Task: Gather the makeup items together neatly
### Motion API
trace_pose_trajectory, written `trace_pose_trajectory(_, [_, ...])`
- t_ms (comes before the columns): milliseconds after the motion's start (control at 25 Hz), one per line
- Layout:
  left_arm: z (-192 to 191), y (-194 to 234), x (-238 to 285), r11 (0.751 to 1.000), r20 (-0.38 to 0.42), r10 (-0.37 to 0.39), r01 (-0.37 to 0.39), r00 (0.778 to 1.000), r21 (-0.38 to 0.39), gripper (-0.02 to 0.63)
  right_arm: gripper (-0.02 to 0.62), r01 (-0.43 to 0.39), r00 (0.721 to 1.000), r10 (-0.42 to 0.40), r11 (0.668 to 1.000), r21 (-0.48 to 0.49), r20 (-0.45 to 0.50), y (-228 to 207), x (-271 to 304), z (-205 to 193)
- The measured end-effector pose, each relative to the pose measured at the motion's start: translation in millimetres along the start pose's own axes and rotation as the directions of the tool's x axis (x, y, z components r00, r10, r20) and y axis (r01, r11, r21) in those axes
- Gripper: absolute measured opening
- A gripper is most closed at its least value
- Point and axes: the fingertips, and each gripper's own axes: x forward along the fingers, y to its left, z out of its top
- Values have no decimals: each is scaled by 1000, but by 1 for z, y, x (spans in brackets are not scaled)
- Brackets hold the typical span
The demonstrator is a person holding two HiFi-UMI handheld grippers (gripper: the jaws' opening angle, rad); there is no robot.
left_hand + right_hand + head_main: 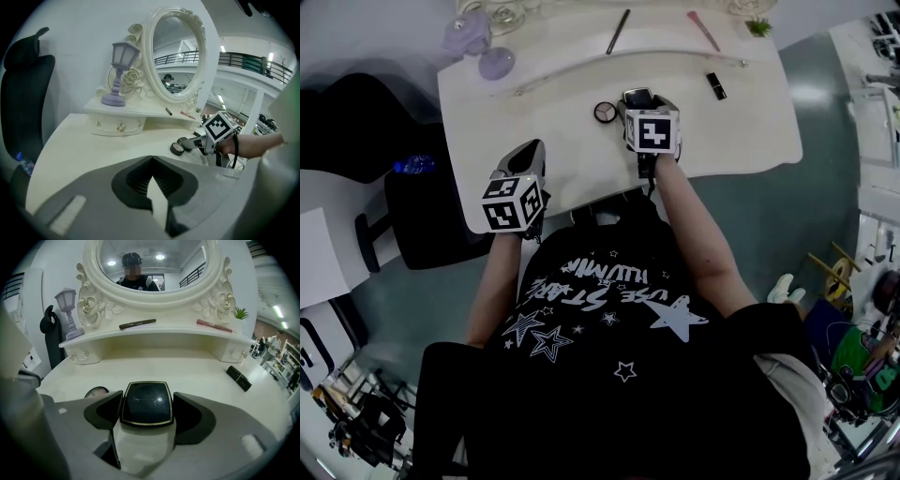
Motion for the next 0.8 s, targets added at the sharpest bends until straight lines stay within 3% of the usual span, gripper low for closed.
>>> trace_pose_trajectory(280, [3, 3, -1, 1000, 13, 6, -6, 1000, -10, 2, 366, -10, 1000, 10, 1000, -3, 16, 1, 0, 0])
trace_pose_trajectory(560, [9, -2, 2, 1000, 25, 3, -3, 1000, -4, 2, 443, -46, 998, 45, 999, 11, 48, 0, -14, 6])
trace_pose_trajectory(800, [14, -20, 7, 1000, 32, -15, 14, 999, 9, 2, 462, -43, 995, 40, 999, 28, 95, -18, -36, 14])
